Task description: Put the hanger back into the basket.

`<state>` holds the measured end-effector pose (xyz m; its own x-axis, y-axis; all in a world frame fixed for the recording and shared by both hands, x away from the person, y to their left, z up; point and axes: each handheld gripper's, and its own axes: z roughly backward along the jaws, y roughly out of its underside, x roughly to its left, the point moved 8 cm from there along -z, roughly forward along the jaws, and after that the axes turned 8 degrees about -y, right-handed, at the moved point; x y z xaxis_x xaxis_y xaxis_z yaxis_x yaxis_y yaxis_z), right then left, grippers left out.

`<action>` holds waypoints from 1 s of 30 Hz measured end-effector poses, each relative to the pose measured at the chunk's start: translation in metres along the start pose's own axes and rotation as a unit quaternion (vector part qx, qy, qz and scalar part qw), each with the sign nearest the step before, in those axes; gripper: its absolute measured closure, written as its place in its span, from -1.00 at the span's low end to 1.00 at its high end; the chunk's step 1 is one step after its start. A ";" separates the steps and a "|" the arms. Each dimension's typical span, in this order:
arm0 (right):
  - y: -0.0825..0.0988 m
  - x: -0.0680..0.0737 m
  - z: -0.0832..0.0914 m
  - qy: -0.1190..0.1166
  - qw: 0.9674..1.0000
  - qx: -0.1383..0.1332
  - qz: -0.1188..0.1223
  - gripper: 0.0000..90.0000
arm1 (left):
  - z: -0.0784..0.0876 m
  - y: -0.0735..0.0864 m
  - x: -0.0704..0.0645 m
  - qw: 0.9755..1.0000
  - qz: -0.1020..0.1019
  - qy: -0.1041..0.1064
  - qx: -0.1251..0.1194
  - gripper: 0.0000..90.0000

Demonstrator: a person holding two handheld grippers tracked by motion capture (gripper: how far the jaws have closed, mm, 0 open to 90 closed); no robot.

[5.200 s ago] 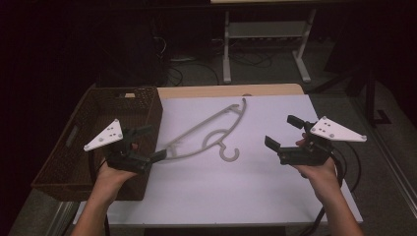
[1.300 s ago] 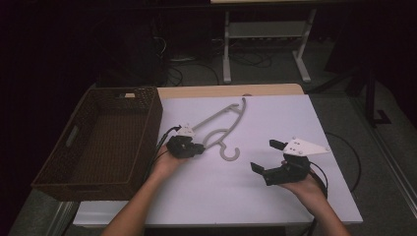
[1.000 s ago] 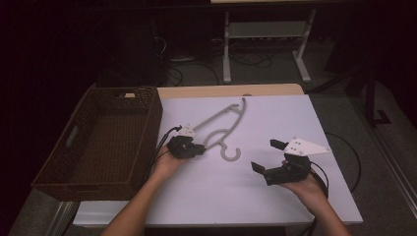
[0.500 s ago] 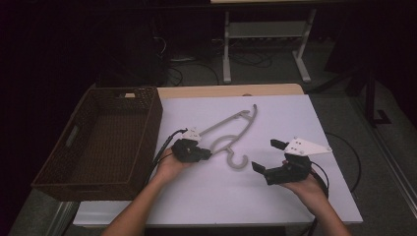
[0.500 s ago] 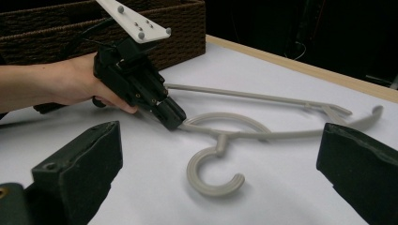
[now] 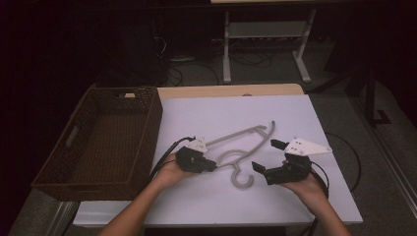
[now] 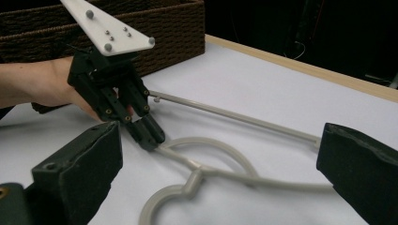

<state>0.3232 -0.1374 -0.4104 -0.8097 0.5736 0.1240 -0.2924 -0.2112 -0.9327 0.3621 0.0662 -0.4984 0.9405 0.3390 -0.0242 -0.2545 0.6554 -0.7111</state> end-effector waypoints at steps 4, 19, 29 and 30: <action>0.000 0.000 0.000 0.000 1.000 0.000 0.000 -1.00 | -0.001 0.003 -0.001 1.000 -0.003 0.006 0.005 0.82; 0.000 0.000 0.000 0.000 1.000 0.001 -0.002 -1.00 | 0.004 0.008 -0.007 0.996 -0.045 -0.048 0.056 0.54; 0.001 0.000 0.000 -0.001 1.000 0.003 -0.004 -1.00 | 0.000 0.005 -0.007 0.996 -0.049 -0.043 0.065 0.73; 0.001 0.000 -0.001 0.000 1.000 0.003 -0.002 -1.00 | 0.000 0.005 -0.007 0.996 -0.048 -0.041 0.064 0.73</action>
<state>0.3231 -0.1369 -0.4117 -0.8087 0.5740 0.1285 -0.2991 -0.2131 -0.9301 0.3545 0.0669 -0.5014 0.9415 0.3211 0.1020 -0.1955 0.7671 -0.6110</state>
